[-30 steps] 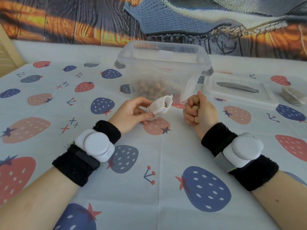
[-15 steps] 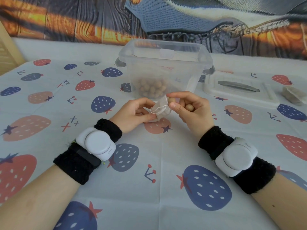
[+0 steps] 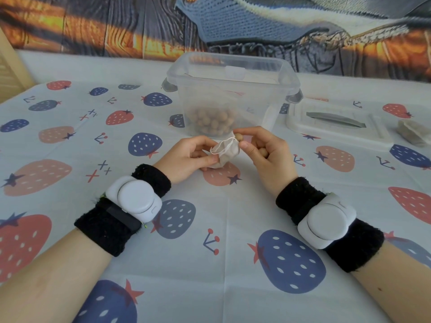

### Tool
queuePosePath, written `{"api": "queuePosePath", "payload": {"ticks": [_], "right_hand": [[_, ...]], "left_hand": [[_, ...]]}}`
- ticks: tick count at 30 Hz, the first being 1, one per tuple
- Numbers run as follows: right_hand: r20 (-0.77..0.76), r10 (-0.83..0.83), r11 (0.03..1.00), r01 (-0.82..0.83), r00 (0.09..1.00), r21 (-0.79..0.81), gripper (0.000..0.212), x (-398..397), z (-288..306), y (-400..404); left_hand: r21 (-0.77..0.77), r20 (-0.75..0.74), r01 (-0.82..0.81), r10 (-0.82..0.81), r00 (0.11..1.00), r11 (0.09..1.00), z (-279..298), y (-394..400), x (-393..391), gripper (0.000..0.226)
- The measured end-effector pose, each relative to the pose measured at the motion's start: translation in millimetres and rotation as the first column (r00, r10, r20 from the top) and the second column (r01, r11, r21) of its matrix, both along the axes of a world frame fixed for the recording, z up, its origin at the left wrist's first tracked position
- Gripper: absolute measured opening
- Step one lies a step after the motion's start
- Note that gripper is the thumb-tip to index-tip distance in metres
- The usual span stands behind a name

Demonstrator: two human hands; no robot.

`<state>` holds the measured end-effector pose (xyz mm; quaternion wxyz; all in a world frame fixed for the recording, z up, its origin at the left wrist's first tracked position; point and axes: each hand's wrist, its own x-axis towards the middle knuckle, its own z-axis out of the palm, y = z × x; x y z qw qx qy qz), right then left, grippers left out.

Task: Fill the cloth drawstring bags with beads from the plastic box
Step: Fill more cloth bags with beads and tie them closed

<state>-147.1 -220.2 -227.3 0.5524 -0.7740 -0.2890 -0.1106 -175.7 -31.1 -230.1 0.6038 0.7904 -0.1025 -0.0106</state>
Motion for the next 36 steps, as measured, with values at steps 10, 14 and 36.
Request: {"api": "queuePosePath", "payload": {"ticks": [10, 14, 36], "right_hand": [[0.11, -0.062, 0.978, 0.082, 0.992, -0.192, 0.022, 1.7, -7.1, -1.1], [0.051, -0.079, 0.984, 0.086, 0.996, -0.159, 0.028, 3.4, -6.8, 1.3], [0.026, -0.051, 0.996, 0.053, 0.998, -0.073, 0.018, 5.1, -7.3, -0.1]], "left_hand": [[-0.011, -0.034, -0.013, 0.012, 0.999, 1.0, 3.0, -1.8, -1.2, 0.017], [-0.013, -0.037, -0.023, 0.022, 0.999, 1.0, 2.8, -1.9, -0.8, 0.016], [0.01, -0.043, -0.018, 0.018, 0.999, 1.0, 4.7, 0.1, -1.5, 0.015]]}}
